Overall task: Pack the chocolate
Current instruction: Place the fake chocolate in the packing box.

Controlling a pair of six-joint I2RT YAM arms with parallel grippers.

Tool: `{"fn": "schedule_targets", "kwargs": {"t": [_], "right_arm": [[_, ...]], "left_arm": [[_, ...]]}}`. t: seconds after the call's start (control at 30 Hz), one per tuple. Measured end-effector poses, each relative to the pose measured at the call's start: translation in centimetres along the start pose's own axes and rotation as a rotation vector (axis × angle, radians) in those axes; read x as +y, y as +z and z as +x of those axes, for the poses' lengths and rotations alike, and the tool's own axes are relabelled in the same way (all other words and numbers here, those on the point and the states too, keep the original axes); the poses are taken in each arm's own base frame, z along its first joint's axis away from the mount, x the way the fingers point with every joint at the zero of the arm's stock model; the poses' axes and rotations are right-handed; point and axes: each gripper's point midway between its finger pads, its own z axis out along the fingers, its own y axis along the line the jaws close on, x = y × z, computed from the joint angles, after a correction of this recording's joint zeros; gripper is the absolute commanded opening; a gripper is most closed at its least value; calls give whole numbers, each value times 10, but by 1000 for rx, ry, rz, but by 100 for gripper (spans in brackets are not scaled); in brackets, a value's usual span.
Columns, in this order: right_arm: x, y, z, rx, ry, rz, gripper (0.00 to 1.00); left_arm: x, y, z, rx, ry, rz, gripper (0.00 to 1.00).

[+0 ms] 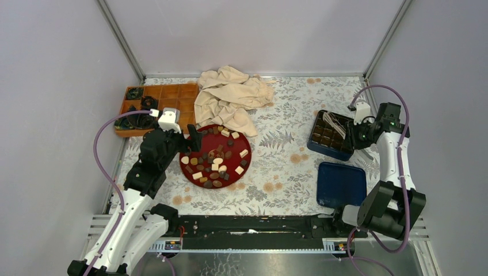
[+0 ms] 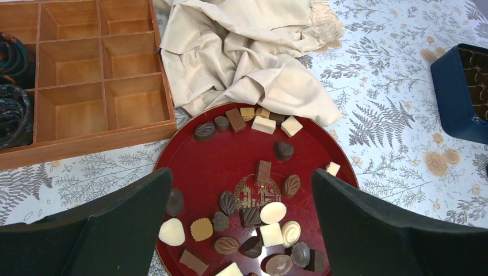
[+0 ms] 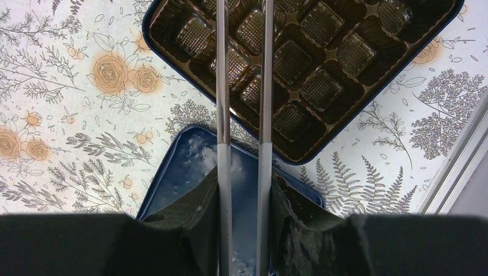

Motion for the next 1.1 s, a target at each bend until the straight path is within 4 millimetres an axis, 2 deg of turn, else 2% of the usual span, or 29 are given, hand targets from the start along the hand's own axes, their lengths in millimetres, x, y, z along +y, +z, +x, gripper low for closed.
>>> {"fn": "schedule_targets", "kwargs": {"t": [0.5,1.1], "right_arm": [[4,14,9,45,35,-59,11],[2,20,13,67,47,-68,34]], "left_arm": [[0,0,0,0,0,2,98],[-1,0,0,0,0,3,98]]}}
